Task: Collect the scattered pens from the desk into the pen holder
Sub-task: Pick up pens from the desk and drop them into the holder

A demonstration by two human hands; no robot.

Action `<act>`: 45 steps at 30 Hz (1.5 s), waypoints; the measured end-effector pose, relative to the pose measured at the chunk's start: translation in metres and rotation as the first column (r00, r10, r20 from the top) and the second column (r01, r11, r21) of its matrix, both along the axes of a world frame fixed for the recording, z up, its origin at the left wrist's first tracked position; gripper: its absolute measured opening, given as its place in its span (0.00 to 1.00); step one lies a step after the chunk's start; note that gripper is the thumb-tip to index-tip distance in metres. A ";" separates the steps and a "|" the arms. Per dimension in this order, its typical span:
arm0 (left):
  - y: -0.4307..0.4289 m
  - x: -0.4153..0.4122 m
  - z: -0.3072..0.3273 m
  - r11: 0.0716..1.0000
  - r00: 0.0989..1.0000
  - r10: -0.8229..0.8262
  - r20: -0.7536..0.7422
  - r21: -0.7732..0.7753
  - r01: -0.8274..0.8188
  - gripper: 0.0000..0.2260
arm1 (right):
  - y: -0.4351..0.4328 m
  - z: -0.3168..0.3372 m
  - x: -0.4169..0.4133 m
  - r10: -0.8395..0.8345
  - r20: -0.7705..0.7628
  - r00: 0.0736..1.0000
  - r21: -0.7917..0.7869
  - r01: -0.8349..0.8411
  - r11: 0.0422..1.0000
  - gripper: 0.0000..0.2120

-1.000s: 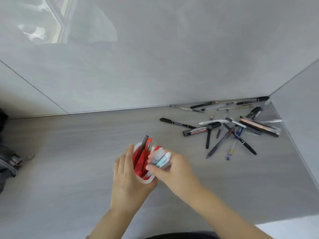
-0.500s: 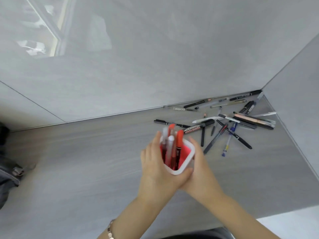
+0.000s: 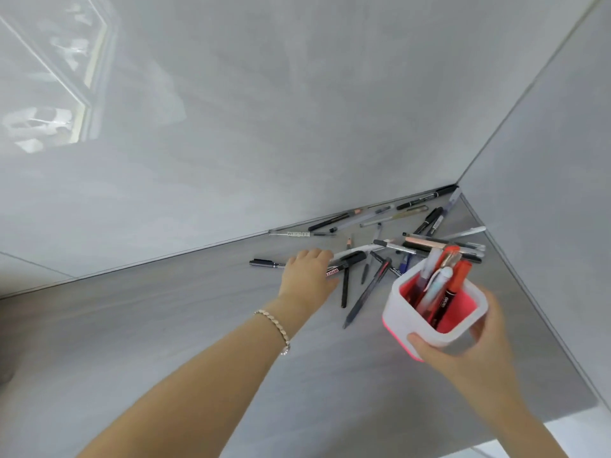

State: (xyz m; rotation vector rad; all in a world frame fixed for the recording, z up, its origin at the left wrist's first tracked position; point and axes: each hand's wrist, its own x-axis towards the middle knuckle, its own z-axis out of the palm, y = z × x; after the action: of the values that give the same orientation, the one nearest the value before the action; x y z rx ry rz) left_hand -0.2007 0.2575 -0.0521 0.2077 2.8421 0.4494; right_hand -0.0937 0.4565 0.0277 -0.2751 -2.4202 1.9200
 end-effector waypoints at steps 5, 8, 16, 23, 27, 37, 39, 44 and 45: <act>0.008 -0.001 -0.014 0.998 0.999 -0.041 0.018 -0.053 0.042 0.13 | -0.001 -0.006 -0.013 0.042 0.012 0.999 -0.019 -0.042 0.999 0.37; -0.010 0.008 -0.007 0.995 0.997 0.076 -0.016 0.069 -0.074 0.12 | -0.005 -0.007 -0.020 0.076 0.002 0.997 -0.025 -0.076 0.997 0.38; -0.081 -0.019 -0.010 0.906 0.905 0.414 0.097 0.055 -0.420 0.13 | -0.022 -0.008 -0.021 0.121 0.050 0.991 -0.064 -0.118 0.991 0.38; -0.107 -0.005 -0.001 0.913 0.921 0.369 0.123 0.137 -0.384 0.08 | -0.030 0.002 -0.002 0.131 0.041 0.990 -0.028 -0.130 0.991 0.39; -0.113 0.032 0.041 0.679 0.835 0.523 0.174 0.506 -0.531 0.09 | -0.035 -0.003 0.012 0.153 0.060 0.986 -0.028 -0.151 0.988 0.40; -0.123 0.126 0.103 0.038 0.667 0.667 0.333 0.879 -0.476 0.06 | -0.087 -0.029 0.028 0.363 0.136 0.922 -0.080 -0.355 0.931 0.37; -0.115 0.132 0.112 0.002 0.669 0.674 0.314 0.904 -0.427 0.06 | -0.099 -0.034 0.030 0.427 0.157 0.891 -0.080 -0.419 0.904 0.34; -0.070 0.135 0.118 -0.162 0.776 0.526 0.349 0.936 -0.311 0.07 | -0.113 -0.047 0.039 0.469 0.203 0.860 -0.073 -0.464 0.883 0.37; -0.059 0.136 0.112 -0.157 0.776 0.501 0.383 0.922 -0.354 0.09 | -0.114 -0.047 0.040 0.464 0.194 0.864 -0.071 -0.459 0.886 0.37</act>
State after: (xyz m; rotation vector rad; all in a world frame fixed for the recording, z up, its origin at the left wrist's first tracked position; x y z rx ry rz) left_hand -0.0647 0.1982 0.0595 -0.5943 1.8319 2.6565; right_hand -0.0535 0.3428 -0.0195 0.1333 -2.8062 2.1950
